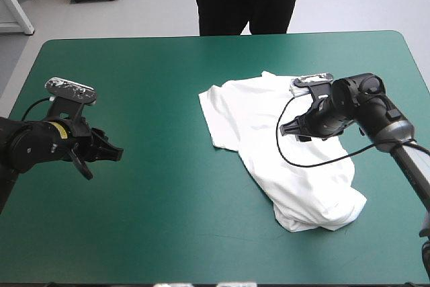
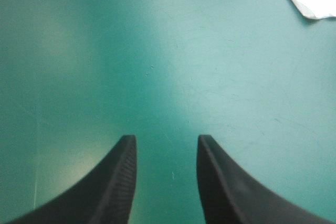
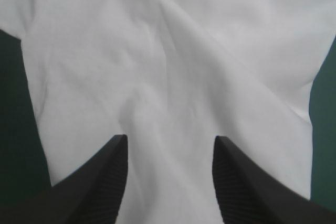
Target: Fold the cloth
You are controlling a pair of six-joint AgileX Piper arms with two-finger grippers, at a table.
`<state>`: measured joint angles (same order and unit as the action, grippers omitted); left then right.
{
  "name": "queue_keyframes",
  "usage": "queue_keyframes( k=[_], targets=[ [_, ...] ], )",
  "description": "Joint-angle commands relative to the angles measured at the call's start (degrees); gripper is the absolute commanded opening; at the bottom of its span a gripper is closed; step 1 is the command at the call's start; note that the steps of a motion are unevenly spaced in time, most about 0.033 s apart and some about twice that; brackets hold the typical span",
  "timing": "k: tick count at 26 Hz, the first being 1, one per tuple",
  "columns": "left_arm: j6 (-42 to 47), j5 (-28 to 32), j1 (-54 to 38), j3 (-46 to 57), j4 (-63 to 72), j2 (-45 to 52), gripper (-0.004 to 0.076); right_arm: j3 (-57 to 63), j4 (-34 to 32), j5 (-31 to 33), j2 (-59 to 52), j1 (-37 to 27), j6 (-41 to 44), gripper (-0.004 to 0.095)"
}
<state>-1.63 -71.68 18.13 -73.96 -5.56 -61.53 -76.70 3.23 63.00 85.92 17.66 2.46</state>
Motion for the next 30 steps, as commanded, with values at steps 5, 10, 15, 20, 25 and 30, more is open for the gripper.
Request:
queue_keyframes(
  k=[5, 10, 15, 20, 25, 30],
  targets=[
    [0.92, -2.18, -0.03, -1.27, 1.80, 1.71, 0.0276, -2.27, -0.78, -5.79, 4.82, 0.10, -0.82, 0.0675],
    [2.05, -2.18, -0.03, -1.27, 2.18, 1.71, 0.0276, -3.40, -2.32, -8.68, 10.62, 0.10, -0.11, 0.0675],
    [2.05, -2.18, -0.03, -1.27, 3.35, 1.71, 0.0275, -6.16, -4.00, -8.96, 15.57, 0.10, 0.04, 0.0675],
    [2.05, -2.18, -0.03, -1.27, 3.35, 1.71, 0.0276, -9.23, -4.37, -8.86, 19.69, 0.10, 0.04, 0.0672],
    [2.05, -2.18, -0.03, -1.27, 3.35, 1.71, 0.0276, -10.16, -4.14, -8.42, 23.35, 0.10, 0.09, 0.0671],
    [2.05, -2.18, -0.03, -1.27, 3.35, 1.71, 0.0276, -10.16, 2.85, -5.46, 26.72, 0.10, 0.26, 0.0329]
  ],
)
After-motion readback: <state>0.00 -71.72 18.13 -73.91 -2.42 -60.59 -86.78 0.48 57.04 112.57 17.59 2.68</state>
